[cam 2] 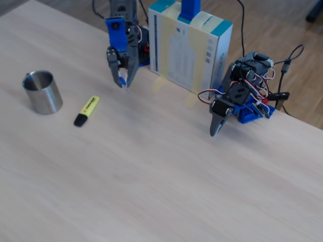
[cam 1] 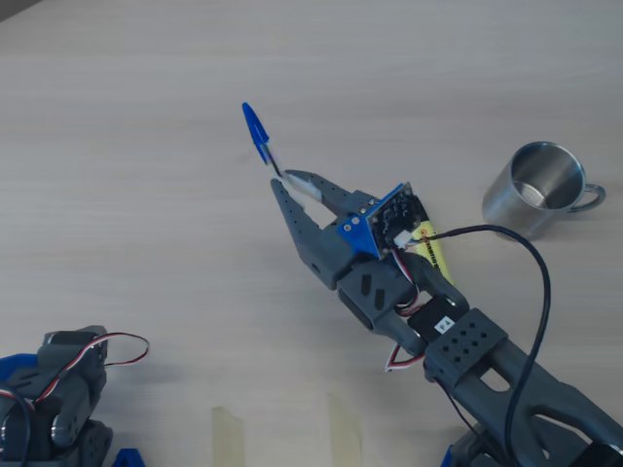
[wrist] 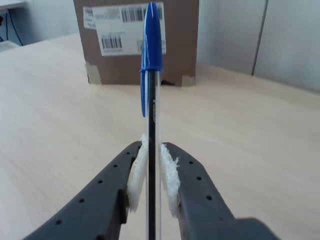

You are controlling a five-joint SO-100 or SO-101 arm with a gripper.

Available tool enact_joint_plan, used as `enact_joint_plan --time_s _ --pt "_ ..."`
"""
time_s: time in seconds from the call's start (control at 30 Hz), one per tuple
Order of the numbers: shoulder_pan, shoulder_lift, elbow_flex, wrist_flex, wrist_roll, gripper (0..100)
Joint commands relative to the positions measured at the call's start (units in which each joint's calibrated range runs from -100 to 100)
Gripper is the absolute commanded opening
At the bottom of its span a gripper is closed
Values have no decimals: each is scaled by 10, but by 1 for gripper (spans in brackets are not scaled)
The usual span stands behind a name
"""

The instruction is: Grab the blue pen and put it in the silver cup.

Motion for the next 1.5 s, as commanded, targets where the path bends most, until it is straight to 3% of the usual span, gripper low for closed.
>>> enact_joint_plan --time_s 0.0,0.23,0.53,1.0,1.47 --pt "12 -31 -5 -67 36 2" --pt "51 -39 0 -168 83 2" --pt "181 -37 117 -362 85 2" --pt "367 -30 125 -366 81 2" --pt "447 59 80 -363 84 2"
